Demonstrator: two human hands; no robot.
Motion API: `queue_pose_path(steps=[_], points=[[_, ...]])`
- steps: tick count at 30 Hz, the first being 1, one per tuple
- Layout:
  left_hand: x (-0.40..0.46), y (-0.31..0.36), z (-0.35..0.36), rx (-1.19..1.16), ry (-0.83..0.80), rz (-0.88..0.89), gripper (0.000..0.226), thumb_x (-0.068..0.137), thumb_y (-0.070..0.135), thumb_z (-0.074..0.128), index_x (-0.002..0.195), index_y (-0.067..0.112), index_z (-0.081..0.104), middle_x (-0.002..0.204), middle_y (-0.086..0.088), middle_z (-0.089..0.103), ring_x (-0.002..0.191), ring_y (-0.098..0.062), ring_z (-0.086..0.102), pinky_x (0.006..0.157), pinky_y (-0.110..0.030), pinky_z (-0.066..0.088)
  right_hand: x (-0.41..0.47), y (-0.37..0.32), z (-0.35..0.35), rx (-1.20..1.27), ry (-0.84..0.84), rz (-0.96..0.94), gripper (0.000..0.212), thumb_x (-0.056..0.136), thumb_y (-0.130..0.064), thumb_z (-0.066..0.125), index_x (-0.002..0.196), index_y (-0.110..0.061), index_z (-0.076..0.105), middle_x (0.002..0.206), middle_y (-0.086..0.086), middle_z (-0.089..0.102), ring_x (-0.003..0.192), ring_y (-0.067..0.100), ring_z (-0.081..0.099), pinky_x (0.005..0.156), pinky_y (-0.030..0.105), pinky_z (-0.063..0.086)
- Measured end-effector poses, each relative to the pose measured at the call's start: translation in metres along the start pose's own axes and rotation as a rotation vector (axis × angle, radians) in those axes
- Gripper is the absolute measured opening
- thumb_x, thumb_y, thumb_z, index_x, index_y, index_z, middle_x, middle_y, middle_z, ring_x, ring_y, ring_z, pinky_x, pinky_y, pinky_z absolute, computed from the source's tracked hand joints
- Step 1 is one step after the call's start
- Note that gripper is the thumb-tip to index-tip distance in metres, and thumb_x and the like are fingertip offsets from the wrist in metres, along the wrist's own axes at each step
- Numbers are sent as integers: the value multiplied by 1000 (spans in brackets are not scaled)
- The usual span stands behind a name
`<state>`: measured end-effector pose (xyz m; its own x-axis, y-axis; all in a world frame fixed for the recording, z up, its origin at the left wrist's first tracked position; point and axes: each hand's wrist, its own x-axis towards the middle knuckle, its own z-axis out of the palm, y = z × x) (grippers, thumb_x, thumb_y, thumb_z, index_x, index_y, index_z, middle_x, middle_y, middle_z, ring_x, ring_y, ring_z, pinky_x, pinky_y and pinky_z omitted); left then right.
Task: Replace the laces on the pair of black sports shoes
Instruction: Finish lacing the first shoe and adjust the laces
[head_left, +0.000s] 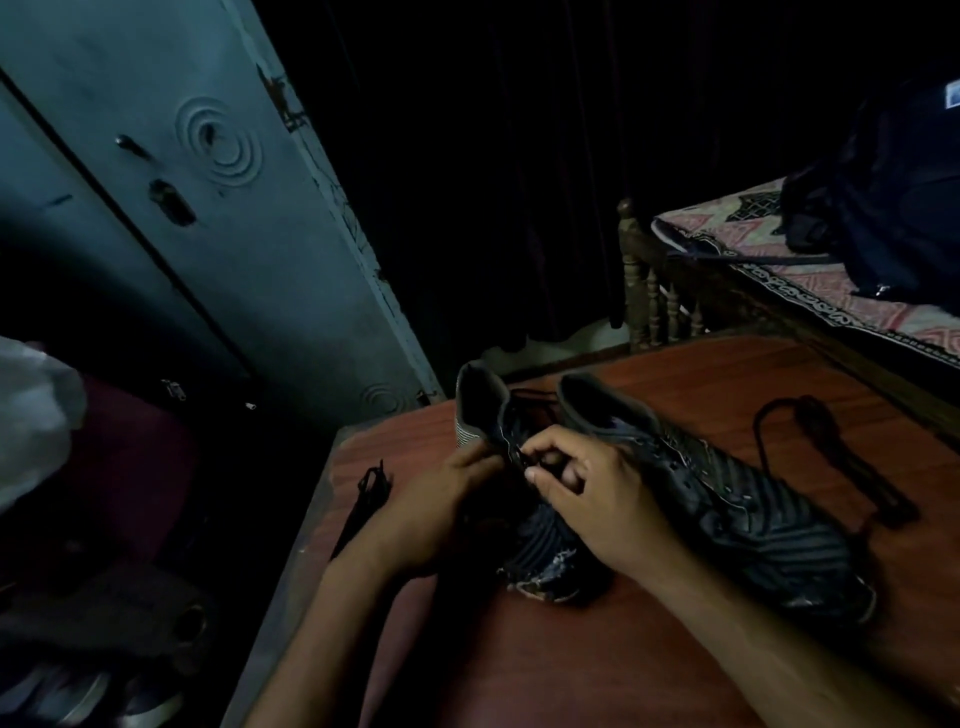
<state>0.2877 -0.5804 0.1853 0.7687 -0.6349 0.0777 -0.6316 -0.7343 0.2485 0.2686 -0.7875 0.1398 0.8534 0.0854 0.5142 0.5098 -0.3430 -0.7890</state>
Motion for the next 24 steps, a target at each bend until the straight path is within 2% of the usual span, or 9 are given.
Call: queue_pose_path(steps=[2, 3, 6, 9, 12, 14, 17, 21, 24], points=[[-7, -4, 7, -11, 66, -45, 34, 90, 33, 72, 122, 28, 60, 130, 15, 43, 102, -5, 58, 83, -37, 56, -1, 0, -2, -56, -10, -13, 13, 91, -16, 72, 92, -29, 71, 63, -19, 49, 54, 10, 46, 50, 16, 33], [-11, -6, 12, -24, 89, -57, 34, 90, 38, 70, 122, 31, 61, 131, 17, 42, 104, -7, 59, 82, -39, 57, -1, 1, -1, -93, -29, -23, 12, 91, -19, 72, 91, -30, 71, 68, -18, 51, 59, 11, 49, 51, 19, 36], [-20, -7, 22, -53, 172, -62, 27, 90, 44, 66, 115, 34, 67, 129, 20, 37, 102, -7, 59, 81, -38, 56, -3, 4, 1, -195, -104, -41, 6, 91, -27, 71, 93, -32, 74, 80, -19, 59, 73, 6, 56, 60, 18, 43], [-23, -6, 25, -78, 226, -51, 19, 93, 33, 72, 111, 28, 68, 122, 25, 30, 105, 0, 52, 84, -33, 54, -3, 2, 1, -295, -140, -50, 5, 92, -30, 71, 94, -30, 75, 80, -24, 58, 80, -2, 57, 65, 9, 39], [-25, -13, 26, -142, 271, -5, 18, 95, 30, 70, 112, 25, 67, 126, 21, 34, 111, -3, 52, 88, -35, 55, 0, -7, 4, -362, -203, -55, 5, 92, -25, 72, 92, -22, 76, 74, -24, 53, 78, -6, 56, 64, 6, 37], [-23, -16, 29, -165, 291, 13, 17, 95, 33, 68, 110, 25, 67, 123, 15, 39, 106, -8, 56, 84, -40, 56, 9, -12, 6, -415, -285, -24, 7, 92, -26, 71, 90, -21, 76, 77, -16, 62, 76, -1, 58, 63, 11, 39], [-22, -20, 31, -184, 330, 18, 35, 90, 46, 51, 113, 24, 66, 120, 19, 35, 101, -15, 58, 80, -43, 57, 26, -16, 4, -467, -394, 49, 6, 91, -27, 71, 86, -25, 74, 76, -10, 68, 71, 3, 61, 62, 23, 49], [-22, -27, 34, -237, 352, 29, 31, 91, 21, 69, 122, 24, 66, 114, 25, 31, 100, -9, 55, 82, -44, 57, 35, -24, 5, -549, -502, 37, 9, 89, -21, 71, 88, -29, 72, 73, -10, 65, 66, 0, 58, 56, 13, 39], [-20, -27, 36, -254, 379, 29, 33, 88, 19, 76, 118, 27, 66, 113, 24, 35, 96, -7, 55, 81, -43, 57, 41, -29, 5, -625, -559, 31, 7, 88, -21, 72, 85, -28, 73, 66, -15, 62, 66, -7, 58, 56, 11, 38]])
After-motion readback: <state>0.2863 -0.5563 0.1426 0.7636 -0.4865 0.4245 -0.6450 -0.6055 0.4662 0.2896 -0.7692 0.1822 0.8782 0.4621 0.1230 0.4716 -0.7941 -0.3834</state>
